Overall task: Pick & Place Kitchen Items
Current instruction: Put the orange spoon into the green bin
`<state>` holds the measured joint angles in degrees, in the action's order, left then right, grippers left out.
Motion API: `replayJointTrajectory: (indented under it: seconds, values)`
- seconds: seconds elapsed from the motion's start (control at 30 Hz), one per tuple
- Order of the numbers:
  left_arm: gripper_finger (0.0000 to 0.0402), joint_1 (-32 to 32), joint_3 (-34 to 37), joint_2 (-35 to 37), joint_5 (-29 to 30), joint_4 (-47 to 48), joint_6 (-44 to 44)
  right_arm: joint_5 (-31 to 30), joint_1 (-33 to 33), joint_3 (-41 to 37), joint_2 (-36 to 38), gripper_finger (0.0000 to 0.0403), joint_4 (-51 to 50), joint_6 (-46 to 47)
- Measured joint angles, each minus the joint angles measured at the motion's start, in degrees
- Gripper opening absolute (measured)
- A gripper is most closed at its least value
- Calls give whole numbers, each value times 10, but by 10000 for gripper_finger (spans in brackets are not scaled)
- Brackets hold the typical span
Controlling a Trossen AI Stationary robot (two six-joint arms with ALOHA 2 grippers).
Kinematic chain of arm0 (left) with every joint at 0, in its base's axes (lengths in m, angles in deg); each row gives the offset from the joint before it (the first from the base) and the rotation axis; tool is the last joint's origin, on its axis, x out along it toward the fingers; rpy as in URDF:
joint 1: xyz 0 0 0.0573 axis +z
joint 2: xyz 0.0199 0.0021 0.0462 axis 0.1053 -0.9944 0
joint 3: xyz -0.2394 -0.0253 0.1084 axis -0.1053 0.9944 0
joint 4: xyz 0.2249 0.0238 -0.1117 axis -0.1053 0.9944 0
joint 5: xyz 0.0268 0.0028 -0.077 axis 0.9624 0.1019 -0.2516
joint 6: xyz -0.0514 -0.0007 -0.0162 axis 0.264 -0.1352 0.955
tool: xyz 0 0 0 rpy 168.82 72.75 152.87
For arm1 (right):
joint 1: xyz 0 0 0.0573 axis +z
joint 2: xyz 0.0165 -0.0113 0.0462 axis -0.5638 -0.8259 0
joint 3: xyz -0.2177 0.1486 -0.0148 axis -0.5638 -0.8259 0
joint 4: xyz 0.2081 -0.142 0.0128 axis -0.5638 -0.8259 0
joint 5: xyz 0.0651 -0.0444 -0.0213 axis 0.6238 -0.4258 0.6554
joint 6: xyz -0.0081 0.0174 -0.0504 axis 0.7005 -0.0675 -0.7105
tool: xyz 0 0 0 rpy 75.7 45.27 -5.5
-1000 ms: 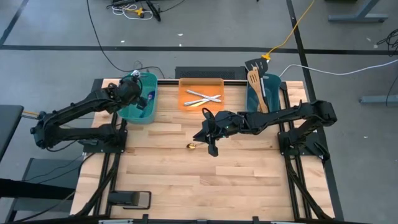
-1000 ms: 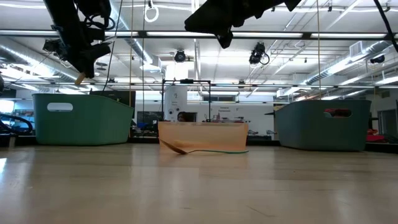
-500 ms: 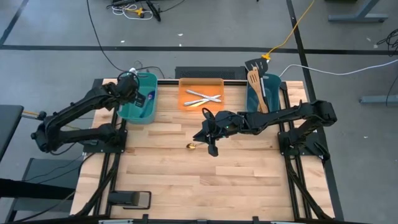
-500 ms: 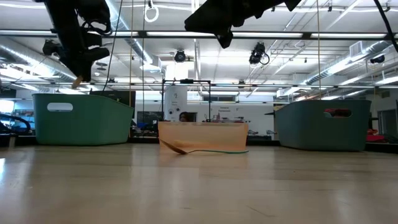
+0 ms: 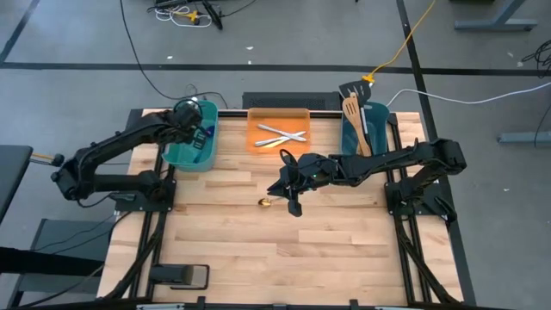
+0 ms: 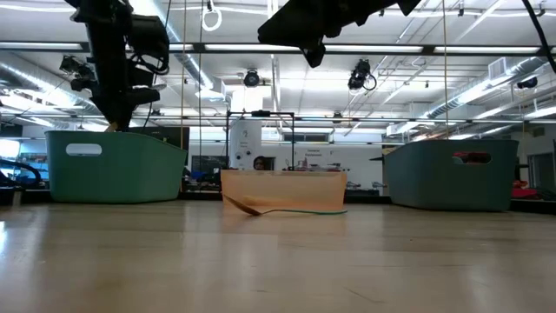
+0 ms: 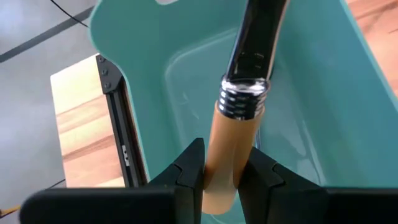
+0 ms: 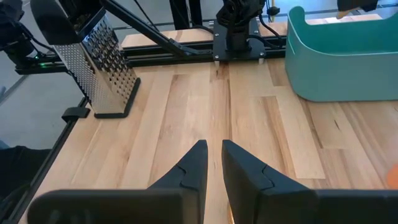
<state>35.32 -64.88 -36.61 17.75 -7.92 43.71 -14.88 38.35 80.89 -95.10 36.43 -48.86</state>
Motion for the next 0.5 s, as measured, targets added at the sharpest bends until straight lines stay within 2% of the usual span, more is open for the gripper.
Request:
replayJointTrajectory:
  seconds: [0.5]
  values:
    - [70, 39, 0, -52, -34, 37, 15, 0, 0, 0, 0, 58, 0, 0]
